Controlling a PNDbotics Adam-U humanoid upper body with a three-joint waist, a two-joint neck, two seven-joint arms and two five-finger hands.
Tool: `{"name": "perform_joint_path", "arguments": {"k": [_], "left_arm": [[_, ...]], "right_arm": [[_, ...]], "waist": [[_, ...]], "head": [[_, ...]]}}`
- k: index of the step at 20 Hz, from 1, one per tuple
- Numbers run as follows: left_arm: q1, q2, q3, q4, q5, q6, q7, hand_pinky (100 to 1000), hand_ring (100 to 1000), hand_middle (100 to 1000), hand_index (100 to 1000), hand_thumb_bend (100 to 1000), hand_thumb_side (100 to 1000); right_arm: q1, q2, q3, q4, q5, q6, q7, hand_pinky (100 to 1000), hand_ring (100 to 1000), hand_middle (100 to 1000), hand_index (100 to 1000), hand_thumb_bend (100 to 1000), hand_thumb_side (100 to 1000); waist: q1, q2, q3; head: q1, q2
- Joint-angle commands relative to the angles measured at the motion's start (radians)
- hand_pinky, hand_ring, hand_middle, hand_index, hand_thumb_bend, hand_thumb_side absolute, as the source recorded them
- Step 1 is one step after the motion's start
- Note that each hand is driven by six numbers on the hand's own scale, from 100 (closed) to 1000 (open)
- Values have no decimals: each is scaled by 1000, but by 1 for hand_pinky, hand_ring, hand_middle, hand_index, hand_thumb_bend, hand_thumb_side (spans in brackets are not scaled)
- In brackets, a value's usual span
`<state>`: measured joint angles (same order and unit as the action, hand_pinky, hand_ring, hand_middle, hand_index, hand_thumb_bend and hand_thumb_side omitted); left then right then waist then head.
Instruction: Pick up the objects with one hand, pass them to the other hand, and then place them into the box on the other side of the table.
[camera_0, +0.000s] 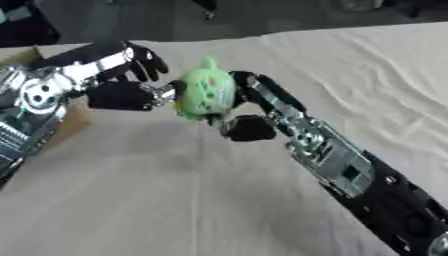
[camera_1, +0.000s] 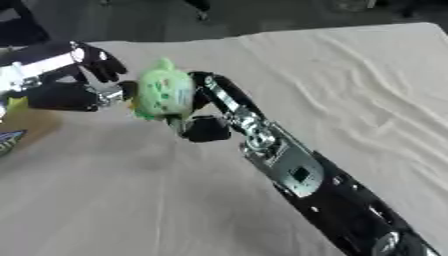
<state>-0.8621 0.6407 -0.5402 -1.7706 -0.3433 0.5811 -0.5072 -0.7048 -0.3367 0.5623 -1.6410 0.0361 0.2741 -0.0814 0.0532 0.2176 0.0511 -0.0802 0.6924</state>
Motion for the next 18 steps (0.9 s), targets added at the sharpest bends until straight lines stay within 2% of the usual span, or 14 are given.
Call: {"name": "perform_joint_path", "arguments": {"k": [1, 11, 18], "left_arm": [[-20, 3, 1, 12, 15, 8, -9, 673, 766, 691, 826, 341, 773], [-26, -21, -7, 23, 57, 8, -23, 679, 773, 691, 822, 424, 805], [-32, -39, -16, 31, 68, 1, -38, 681, 774, 692, 823, 430, 809]], "right_arm": [[-22, -1, -4, -31, 5, -2, -5, 676, 528, 471, 554, 100, 100], [-24, 1, -3, -36, 10, 0, -11, 660, 525, 469, 551, 100, 100], [-24, 5, -1, -40, 10, -1, -12, 655, 524, 467, 547, 100, 100]], "waist": [[-1, -17, 0], [-2, -17, 0], [-2, -16, -2]], "head": [[5, 2], [9, 3], [11, 5]]}}
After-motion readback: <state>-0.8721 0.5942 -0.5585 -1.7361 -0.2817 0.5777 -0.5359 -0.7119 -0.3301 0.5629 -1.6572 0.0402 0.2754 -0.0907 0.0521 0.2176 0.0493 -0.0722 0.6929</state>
